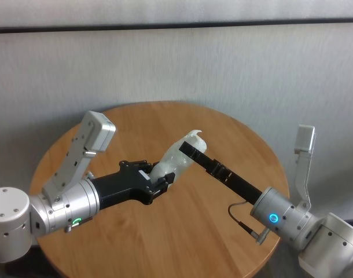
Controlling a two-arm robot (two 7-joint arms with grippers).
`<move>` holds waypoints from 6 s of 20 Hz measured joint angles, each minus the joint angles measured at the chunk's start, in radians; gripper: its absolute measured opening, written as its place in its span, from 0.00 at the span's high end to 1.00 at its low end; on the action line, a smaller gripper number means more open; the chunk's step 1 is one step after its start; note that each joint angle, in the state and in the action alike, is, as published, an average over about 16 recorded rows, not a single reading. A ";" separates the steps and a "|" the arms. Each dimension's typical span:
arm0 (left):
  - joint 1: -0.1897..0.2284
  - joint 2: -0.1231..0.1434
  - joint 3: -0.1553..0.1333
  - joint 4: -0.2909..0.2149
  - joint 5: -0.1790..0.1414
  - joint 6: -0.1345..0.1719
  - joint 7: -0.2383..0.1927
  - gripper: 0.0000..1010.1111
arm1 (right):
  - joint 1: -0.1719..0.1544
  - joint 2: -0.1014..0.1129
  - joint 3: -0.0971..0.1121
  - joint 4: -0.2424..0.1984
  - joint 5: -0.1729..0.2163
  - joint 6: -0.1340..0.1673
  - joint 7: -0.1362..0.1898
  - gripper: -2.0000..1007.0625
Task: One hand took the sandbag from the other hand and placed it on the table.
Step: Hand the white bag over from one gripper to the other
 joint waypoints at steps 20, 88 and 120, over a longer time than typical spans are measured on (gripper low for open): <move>0.000 0.000 0.000 0.000 0.000 0.000 0.000 0.62 | 0.027 0.024 -0.046 0.007 0.023 -0.023 -0.008 0.01; 0.000 0.000 0.000 0.000 0.000 0.000 0.000 0.59 | 0.040 0.052 -0.083 0.004 0.057 -0.039 -0.029 0.46; 0.008 -0.003 -0.010 -0.001 -0.001 -0.007 0.020 0.01 | 0.029 0.061 -0.072 -0.006 0.044 -0.098 -0.052 0.46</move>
